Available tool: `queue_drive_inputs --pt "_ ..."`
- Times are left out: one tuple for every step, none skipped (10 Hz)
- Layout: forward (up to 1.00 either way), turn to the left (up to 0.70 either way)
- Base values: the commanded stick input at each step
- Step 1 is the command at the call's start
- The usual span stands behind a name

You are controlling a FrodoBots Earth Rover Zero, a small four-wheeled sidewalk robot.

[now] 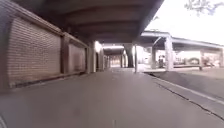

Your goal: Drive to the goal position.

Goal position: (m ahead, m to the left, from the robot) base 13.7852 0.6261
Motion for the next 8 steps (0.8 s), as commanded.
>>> queue_drive_inputs --pt "0.7 0.0" --pt "0.7 0.0" --pt "0.7 0.0" --pt "0.7 0.0" --pt "0.7 0.0" --pt "0.7 0.0" --pt "0.7 0.0" --pt "0.7 0.0"
